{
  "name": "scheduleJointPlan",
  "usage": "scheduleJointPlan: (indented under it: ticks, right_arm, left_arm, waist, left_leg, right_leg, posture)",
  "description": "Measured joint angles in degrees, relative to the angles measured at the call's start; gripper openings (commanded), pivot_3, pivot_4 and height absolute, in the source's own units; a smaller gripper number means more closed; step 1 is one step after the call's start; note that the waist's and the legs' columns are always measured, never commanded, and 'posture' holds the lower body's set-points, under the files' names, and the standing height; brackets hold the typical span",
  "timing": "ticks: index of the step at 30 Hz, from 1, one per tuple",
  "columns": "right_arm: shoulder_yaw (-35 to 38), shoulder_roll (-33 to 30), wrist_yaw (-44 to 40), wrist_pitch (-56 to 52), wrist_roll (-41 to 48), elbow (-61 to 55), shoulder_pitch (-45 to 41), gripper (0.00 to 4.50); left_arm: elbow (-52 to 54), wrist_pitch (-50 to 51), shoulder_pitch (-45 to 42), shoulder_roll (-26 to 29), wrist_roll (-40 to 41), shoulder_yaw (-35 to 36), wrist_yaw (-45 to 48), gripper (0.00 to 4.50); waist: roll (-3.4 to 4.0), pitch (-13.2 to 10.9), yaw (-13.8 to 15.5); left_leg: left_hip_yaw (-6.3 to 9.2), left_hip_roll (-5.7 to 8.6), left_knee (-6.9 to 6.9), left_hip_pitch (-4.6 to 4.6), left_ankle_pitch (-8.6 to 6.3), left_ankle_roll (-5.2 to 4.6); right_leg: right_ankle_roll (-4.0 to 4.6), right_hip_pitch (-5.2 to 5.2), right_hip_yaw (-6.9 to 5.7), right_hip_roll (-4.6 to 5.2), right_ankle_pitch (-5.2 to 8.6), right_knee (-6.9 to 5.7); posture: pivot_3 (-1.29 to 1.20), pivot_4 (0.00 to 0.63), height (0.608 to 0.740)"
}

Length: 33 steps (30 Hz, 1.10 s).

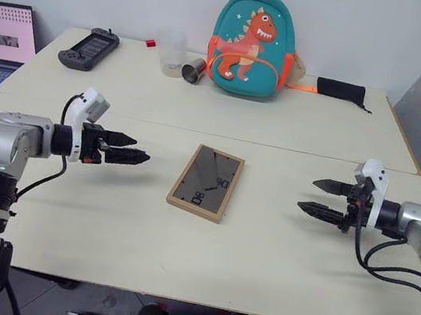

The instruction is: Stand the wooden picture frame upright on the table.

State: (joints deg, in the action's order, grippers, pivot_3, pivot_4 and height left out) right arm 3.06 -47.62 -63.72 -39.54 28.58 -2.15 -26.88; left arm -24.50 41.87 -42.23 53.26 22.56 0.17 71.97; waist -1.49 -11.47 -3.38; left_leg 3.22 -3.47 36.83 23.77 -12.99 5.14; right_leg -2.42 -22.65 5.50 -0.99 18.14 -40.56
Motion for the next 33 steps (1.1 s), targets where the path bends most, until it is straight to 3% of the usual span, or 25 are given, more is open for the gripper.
scheduleJointPlan:
  ticks: [17, 18, 24, 33]
  right_arm:
    - [-2.27, 4.58, 6.05, 1.53, -3.37, 0.04, -0.69, 4.44]
    - [-2.65, 5.30, 6.62, 1.94, -4.00, 0.13, -0.70, 4.07]
    - [-6.56, 8.63, 10.81, 5.41, -9.67, 2.82, -0.97, 2.73]
    - [-12.51, 18.39, 18.28, 9.37, -16.84, 7.32, -4.65, 0.49]
  left_arm:
    - [-3.26, -0.05, -1.25, -2.57, -3.17, -0.42, -1.32, 4.50]
    - [-3.26, 0.23, -1.15, -3.01, -3.10, -0.41, -1.37, 4.13]
    - [-3.79, -0.38, 0.28, -6.76, -2.62, -0.03, -3.23, 2.94]
    - [-4.27, -8.77, 2.44, -15.25, -6.25, -1.47, -10.01, 0.84]
  waist:
    - [0.00, 0.00, 0.06]
    - [0.00, 0.00, 0.07]
    - [0.00, 0.00, 0.10]
    - [-0.02, 0.01, 0.09]
  left_leg:
    - [-0.01, 0.01, 0.05, 0.09, 0.00, 0.00]
    - [-0.01, 0.01, 0.05, 0.09, 0.00, 0.00]
    - [-0.02, 0.01, 0.08, 0.10, 0.00, 0.00]
    - [-0.03, 0.01, 0.09, 0.10, 0.01, 0.01]
  right_leg:
    - [0.00, -0.11, 0.02, 0.01, 0.00, -0.10]
    - [0.00, -0.11, 0.02, 0.01, 0.00, -0.12]
    - [0.01, -0.15, 0.02, 0.01, 0.00, -0.19]
    - [0.02, -0.20, 0.04, 0.02, -0.01, -0.26]
  posture:
    - [0.00, 0.150, 0.740]
    - [0.00, 0.150, 0.740]
    - [0.00, 0.150, 0.740]
    - [0.00, 0.150, 0.740]
